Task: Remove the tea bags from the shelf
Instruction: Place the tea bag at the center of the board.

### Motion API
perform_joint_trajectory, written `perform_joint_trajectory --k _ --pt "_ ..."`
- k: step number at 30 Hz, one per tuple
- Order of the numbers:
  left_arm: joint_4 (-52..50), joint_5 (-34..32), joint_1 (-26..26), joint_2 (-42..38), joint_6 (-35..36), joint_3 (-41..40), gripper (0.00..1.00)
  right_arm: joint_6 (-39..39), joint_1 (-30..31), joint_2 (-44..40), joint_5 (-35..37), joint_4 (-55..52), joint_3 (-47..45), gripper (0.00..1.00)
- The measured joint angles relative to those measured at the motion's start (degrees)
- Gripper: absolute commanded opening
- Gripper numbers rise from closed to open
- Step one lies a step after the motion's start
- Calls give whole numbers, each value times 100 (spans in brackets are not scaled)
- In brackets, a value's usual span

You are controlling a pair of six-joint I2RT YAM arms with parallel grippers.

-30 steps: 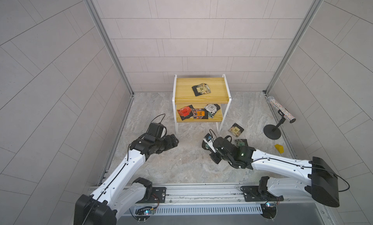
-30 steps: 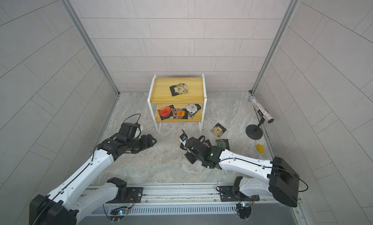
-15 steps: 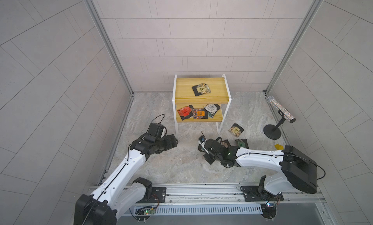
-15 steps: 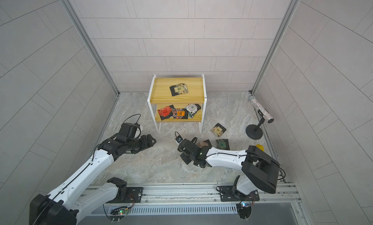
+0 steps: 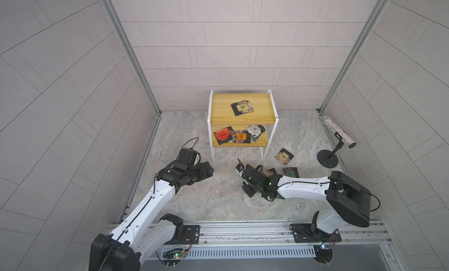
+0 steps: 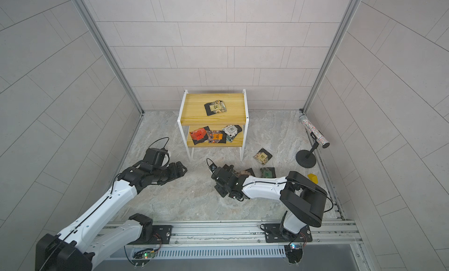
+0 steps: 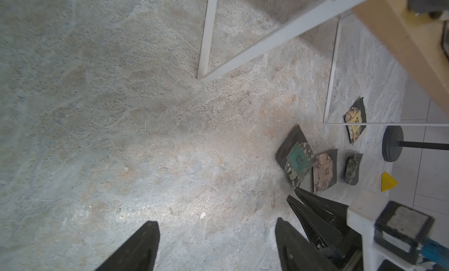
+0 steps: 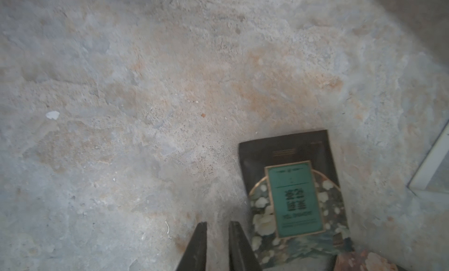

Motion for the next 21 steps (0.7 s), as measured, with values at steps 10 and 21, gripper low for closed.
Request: perform_joint_trajectory --k 10,21 --pt "2 -2 0 101 44 0 83 -26 9 -262 9 -389 24 35" --pt "-66 4 0 101 92 87 83 -192 11 -957 133 -907 315 47"
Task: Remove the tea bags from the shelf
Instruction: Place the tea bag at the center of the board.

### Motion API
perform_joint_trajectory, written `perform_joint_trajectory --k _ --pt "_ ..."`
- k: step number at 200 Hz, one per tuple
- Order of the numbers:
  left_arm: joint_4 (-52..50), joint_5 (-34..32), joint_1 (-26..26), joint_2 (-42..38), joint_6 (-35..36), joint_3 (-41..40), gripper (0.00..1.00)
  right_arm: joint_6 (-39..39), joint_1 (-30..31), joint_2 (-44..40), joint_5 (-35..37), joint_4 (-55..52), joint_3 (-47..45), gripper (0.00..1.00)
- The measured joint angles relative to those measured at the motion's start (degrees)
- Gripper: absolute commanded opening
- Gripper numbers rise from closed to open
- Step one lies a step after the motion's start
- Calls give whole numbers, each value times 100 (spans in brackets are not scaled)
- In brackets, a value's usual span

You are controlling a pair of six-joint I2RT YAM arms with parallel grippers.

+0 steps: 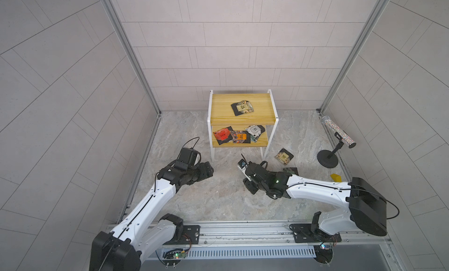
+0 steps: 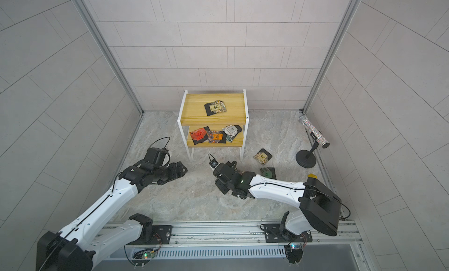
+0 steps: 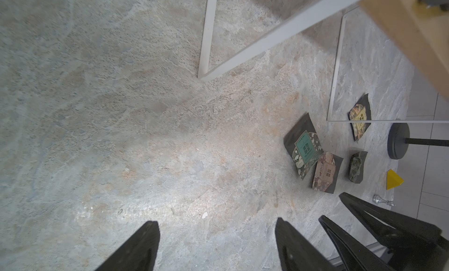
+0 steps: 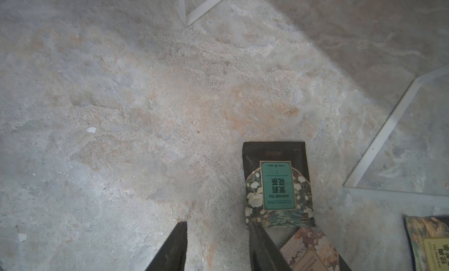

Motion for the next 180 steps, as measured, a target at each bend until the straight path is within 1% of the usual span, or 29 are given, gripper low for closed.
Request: perform_joint_trajectory --k 43,75,100,132,157,180 --pt "-188 9 0 -127 39 256 84 -85 0 -560 22 -354 166 56" --pt "-385 13 0 -280 59 636 84 -118 0 -940 28 -710 507 57" --pt "-505 20 0 -332 59 1010 84 -136 0 -1080 7 -1054 949 60" --pt "-656 39 0 -323 31 1416 84 -157 0 -1113 -46 -1506 1504 67" --pt "-785 63 0 -278 -24 1685 84 -153 -11 -1110 -92 -1915 2057 70" --pt "-833 79 0 -214 -76 1910 84 -149 -81 -1040 -120 -2253 2649 72"
